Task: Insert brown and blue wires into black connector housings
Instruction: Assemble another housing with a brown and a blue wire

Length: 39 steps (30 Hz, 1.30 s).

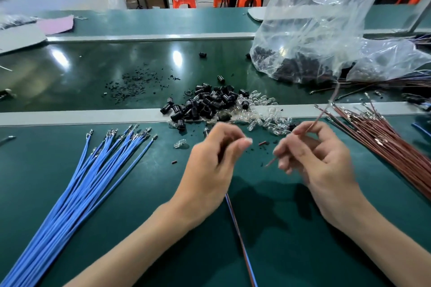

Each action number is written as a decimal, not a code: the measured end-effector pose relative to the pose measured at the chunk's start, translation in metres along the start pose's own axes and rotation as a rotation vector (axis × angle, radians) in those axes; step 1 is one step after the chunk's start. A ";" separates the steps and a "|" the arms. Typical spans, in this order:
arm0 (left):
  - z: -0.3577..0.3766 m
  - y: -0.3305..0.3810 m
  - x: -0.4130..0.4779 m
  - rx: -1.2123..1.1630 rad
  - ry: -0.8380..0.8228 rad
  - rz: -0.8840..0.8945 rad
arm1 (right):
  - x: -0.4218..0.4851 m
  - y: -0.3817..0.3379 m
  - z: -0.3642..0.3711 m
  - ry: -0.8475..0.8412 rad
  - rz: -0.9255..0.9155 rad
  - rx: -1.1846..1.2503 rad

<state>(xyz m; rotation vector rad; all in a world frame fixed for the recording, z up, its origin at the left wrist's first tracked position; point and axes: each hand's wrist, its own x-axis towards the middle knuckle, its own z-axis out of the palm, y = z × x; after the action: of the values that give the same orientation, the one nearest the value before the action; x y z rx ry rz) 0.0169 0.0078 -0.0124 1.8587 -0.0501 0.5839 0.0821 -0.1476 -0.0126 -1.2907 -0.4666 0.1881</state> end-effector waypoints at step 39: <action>-0.004 0.000 -0.022 0.156 -0.002 0.019 | -0.004 0.006 0.004 -0.108 0.031 -0.123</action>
<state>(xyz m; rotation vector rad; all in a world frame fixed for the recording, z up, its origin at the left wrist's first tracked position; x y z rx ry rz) -0.0038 0.0060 -0.0204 2.0125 -0.0244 0.6136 0.0775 -0.1442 -0.0183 -1.4133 -0.5574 0.2591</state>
